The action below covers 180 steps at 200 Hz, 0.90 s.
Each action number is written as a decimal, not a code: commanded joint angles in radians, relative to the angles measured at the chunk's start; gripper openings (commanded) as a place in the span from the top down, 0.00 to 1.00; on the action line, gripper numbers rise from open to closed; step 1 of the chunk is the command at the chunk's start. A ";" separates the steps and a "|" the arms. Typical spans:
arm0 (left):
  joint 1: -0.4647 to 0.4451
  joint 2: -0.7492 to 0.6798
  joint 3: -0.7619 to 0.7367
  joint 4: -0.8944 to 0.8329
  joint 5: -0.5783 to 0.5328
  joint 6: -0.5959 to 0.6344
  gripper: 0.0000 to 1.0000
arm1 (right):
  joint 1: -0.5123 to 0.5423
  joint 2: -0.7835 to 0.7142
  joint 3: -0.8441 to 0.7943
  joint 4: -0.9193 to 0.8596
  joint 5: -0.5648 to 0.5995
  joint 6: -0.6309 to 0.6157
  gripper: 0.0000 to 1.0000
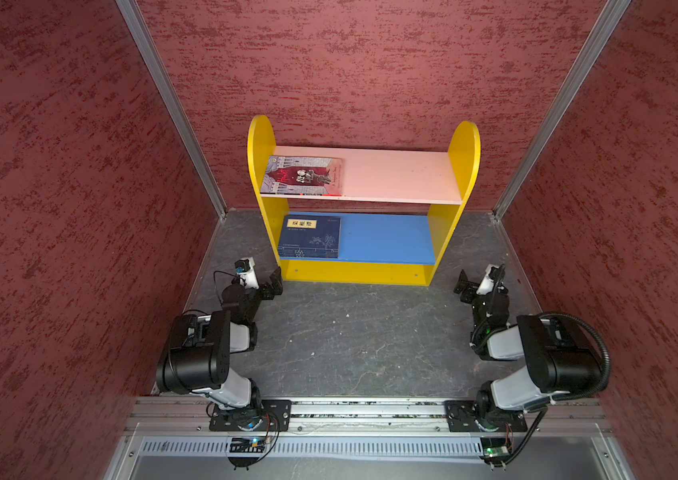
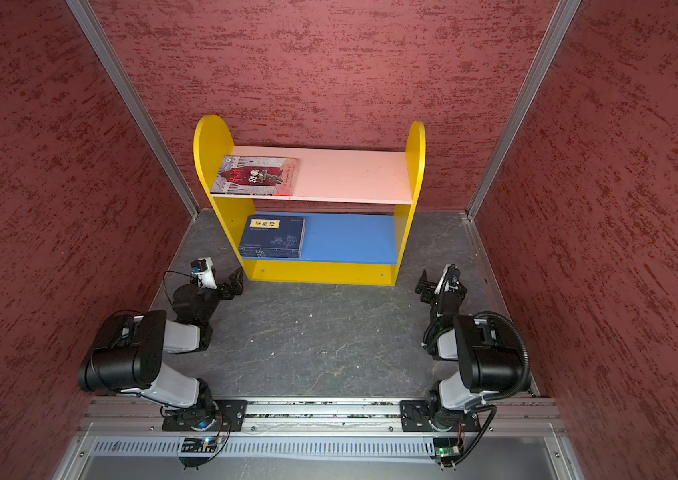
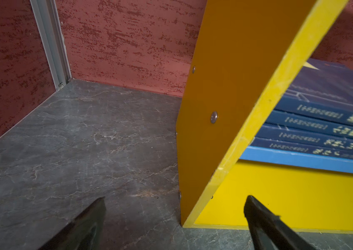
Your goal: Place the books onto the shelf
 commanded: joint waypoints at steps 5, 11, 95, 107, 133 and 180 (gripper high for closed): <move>-0.036 -0.014 0.054 -0.125 -0.074 0.043 0.01 | -0.003 0.000 0.039 -0.006 -0.008 -0.016 0.01; -0.041 -0.012 0.055 -0.125 -0.086 0.046 0.01 | -0.003 -0.003 0.039 -0.010 -0.009 -0.017 0.01; -0.083 -0.010 0.087 -0.184 -0.134 0.082 0.01 | -0.001 -0.002 0.039 -0.005 -0.008 -0.020 0.01; -0.083 -0.010 0.087 -0.184 -0.134 0.082 0.01 | -0.001 -0.002 0.039 -0.006 -0.006 -0.020 0.01; -0.083 -0.010 0.087 -0.184 -0.133 0.082 0.01 | 0.000 -0.002 0.039 -0.005 -0.006 -0.020 0.01; -0.083 -0.009 0.087 -0.185 -0.134 0.083 0.01 | 0.001 0.000 0.042 -0.012 -0.004 -0.021 0.01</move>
